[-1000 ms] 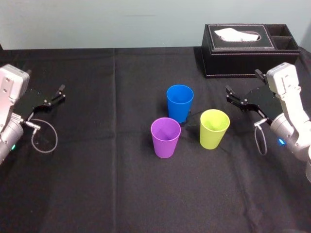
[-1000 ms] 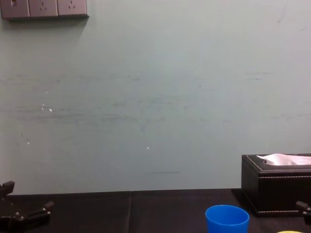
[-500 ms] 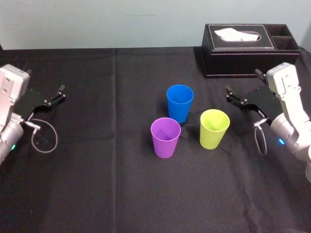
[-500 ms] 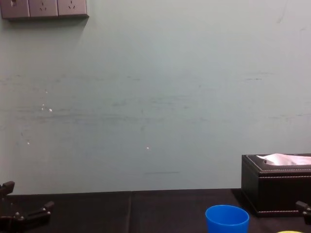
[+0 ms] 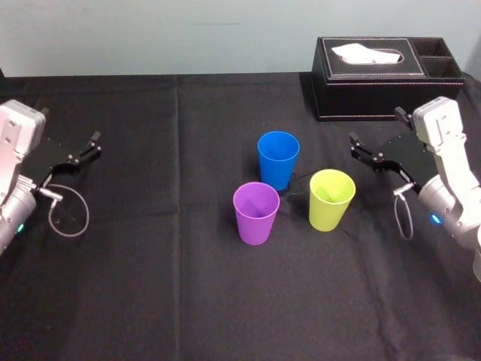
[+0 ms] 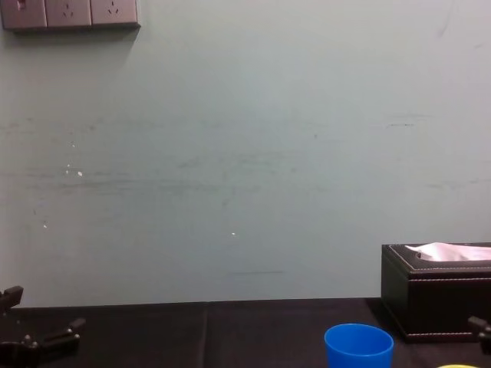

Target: Stack the three plastic cups sequentially using one hand.

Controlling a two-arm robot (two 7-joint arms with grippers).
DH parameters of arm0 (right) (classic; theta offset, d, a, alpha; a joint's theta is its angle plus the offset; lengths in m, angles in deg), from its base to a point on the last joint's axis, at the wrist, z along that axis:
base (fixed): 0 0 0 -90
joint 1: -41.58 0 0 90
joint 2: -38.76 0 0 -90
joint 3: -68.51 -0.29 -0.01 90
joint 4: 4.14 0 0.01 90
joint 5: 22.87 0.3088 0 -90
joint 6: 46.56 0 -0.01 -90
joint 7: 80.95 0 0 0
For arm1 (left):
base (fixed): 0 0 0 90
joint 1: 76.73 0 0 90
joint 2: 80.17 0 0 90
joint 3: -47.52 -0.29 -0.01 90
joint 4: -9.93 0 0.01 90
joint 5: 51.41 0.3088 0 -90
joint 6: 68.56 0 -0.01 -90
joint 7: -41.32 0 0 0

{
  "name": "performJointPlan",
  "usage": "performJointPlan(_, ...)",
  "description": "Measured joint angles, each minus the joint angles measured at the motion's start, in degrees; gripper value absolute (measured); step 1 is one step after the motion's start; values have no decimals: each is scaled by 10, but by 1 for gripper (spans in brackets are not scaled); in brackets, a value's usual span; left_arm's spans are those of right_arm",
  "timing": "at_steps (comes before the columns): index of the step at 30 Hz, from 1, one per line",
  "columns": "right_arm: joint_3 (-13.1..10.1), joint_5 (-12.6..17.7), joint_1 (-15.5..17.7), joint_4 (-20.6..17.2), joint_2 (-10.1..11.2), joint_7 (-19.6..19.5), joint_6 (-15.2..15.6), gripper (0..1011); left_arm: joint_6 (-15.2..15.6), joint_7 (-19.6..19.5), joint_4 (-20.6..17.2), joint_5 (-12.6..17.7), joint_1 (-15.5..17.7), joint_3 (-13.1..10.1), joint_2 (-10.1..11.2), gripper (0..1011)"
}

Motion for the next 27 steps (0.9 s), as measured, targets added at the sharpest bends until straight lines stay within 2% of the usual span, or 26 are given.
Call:
performJointPlan(13,-30,0,20,-25,-1,15,-12,1003,0,0,0,0,0,0,0,1010)
performJointPlan(18,-52,19,46,-58,14,28,0,1003,0,0,0,0,0,0,0,1010)
performJointPlan(22,-82,49,86,-95,35,43,11,1003,0,0,0,0,0,0,0,1010)
performJointPlan(27,-107,78,129,-132,62,68,26,1003,0,0,0,0,0,0,0,1010)
